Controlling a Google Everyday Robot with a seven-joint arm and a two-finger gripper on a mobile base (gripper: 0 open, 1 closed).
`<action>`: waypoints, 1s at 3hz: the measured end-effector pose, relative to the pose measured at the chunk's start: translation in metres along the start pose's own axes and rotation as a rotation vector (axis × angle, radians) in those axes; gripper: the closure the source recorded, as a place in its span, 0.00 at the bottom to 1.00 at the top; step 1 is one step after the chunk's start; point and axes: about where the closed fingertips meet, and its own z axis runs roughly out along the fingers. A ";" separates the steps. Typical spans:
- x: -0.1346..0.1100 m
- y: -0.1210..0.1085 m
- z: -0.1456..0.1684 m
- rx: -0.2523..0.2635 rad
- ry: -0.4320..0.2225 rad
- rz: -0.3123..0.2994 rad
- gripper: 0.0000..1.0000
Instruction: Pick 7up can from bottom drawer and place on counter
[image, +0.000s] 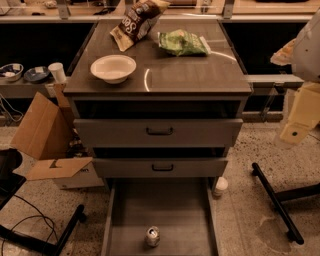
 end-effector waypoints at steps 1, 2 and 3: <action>0.000 0.000 0.000 0.000 0.000 0.000 0.00; -0.001 -0.002 0.007 -0.004 -0.019 0.012 0.00; 0.013 0.017 0.069 -0.073 -0.149 0.060 0.00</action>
Offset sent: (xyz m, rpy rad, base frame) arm 0.0095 0.0026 -0.0202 0.0543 0.0229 -0.0137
